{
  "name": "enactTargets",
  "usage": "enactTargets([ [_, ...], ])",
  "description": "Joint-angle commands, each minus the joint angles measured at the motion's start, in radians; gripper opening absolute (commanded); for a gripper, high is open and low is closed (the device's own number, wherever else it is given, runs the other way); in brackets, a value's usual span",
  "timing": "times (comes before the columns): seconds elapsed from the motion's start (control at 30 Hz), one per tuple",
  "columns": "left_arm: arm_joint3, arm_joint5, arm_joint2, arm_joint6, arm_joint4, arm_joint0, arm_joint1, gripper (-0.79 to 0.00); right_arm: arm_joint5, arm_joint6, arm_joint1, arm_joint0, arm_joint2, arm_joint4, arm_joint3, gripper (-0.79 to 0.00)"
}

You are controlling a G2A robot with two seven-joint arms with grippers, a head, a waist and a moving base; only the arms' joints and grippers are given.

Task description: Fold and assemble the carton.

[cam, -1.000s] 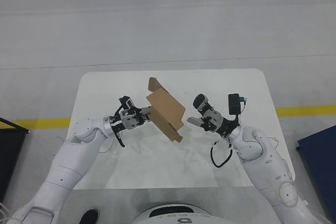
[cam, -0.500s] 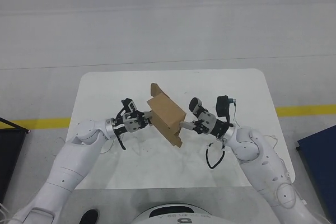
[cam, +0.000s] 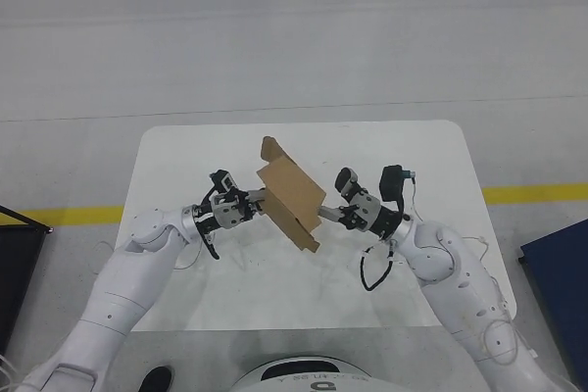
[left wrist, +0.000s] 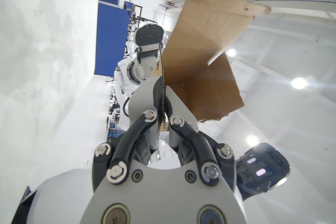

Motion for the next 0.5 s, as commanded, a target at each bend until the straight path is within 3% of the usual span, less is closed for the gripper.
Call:
enactTargets([
  [0.0, 0.004, -0.003, -0.003, 0.001, 0.017, -0.004, 0.001, -0.785, -0.026, -0.007, 0.002, -0.005, 0.013, 0.039, 0.002, 0.000],
  [0.17, 0.006, -0.001, -0.002, -0.003, 0.039, -0.003, 0.000, -0.785, -0.081, -0.001, 0.008, -0.019, 0.029, 0.103, -0.010, 0.000],
  [0.47, 0.001, -0.010, 0.008, 0.002, 0.095, -0.002, -0.002, -0.785, -0.055, 0.050, 0.008, -0.010, 0.006, 0.056, -0.025, 0.000],
])
